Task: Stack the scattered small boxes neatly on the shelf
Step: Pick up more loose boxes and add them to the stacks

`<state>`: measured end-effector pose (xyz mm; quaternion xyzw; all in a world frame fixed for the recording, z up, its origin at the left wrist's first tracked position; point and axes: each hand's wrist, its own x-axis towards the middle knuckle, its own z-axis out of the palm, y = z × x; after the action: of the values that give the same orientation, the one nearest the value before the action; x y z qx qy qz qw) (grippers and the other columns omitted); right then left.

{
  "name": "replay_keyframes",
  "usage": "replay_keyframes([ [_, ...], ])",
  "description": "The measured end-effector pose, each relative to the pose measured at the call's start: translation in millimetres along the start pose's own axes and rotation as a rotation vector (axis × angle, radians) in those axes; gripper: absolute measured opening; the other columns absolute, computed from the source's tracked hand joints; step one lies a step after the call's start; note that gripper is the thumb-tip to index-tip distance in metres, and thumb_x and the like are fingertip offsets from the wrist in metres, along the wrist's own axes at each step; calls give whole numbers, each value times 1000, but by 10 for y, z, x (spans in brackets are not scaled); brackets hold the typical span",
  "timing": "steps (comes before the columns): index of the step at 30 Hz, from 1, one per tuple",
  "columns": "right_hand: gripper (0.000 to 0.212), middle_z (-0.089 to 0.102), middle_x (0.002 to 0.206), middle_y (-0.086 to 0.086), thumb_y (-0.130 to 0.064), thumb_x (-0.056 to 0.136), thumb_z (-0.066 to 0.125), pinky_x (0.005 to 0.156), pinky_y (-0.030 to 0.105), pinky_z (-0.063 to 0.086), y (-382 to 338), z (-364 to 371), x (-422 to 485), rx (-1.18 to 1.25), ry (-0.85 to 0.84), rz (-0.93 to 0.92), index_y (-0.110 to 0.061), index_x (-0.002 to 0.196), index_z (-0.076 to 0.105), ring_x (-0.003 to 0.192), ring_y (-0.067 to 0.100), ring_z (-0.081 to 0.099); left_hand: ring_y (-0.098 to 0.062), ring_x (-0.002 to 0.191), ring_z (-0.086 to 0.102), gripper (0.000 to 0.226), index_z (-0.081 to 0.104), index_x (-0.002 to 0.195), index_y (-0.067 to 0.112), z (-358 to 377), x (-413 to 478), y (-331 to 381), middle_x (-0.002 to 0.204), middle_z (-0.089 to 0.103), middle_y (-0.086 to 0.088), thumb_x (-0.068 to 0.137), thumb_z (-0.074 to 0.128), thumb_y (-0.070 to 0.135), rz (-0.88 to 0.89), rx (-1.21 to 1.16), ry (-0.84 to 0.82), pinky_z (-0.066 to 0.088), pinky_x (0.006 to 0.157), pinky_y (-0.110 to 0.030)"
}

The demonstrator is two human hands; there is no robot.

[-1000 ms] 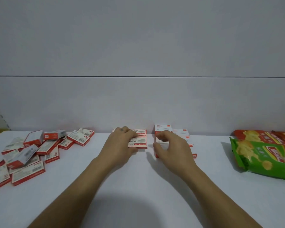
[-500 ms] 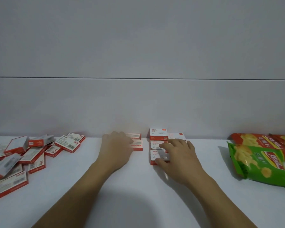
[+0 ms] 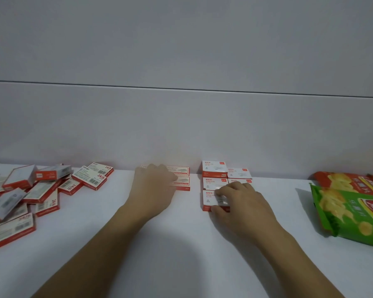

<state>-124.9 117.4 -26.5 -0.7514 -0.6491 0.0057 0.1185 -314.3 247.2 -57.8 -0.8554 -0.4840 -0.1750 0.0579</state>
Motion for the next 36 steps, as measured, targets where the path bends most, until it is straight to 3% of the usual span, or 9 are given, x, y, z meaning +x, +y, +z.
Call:
replay_keyframes([
  [8, 44, 51, 128, -10, -53, 87, 48, 92, 32, 37, -38, 21, -10, -15, 3, 19, -34, 126, 49, 117, 17, 43, -18, 124, 41, 52, 38, 139, 35, -97, -103, -90, 138, 47, 6, 90, 51, 48, -33, -98, -25, 29, 106, -41],
  [13, 71, 37, 147, -9, -59, 85, 49, 106, 34, 29, -91, 17, -21, 12, 55, -7, -38, 147, 23, 132, 18, 34, -17, 125, 40, 56, 40, 137, 33, -264, -170, -153, 138, 47, 7, 87, 53, 53, -74, -95, -43, 28, 106, -41],
  [18, 69, 35, 150, -6, -63, 84, 49, 112, 35, 22, -332, -40, 42, 8, 127, -96, -36, 145, 31, 136, 18, 29, -17, 122, 41, 56, 43, 135, 34, -494, -327, -357, 134, 49, 8, 85, 53, 56, -48, -29, -19, 30, 102, -41],
  [24, 69, 30, 153, -3, -64, 86, 47, 115, 38, 17, -843, -19, 219, 6, 74, -247, -34, 146, 29, 139, 19, 25, -17, 132, 37, 56, 44, 135, 38, -702, -727, -737, 144, 44, 8, 84, 52, 61, -197, -32, 2, 27, 109, -42],
  [36, 66, 34, 151, -2, -60, 88, 47, 109, 39, 28, -2210, 364, 395, 41, -123, -538, -33, 146, 30, 134, 21, 33, -16, 142, 21, 62, 31, 142, 43, -972, -1570, -1440, 154, 28, 13, 86, 45, 65, -534, 30, -66, 16, 115, -43],
])
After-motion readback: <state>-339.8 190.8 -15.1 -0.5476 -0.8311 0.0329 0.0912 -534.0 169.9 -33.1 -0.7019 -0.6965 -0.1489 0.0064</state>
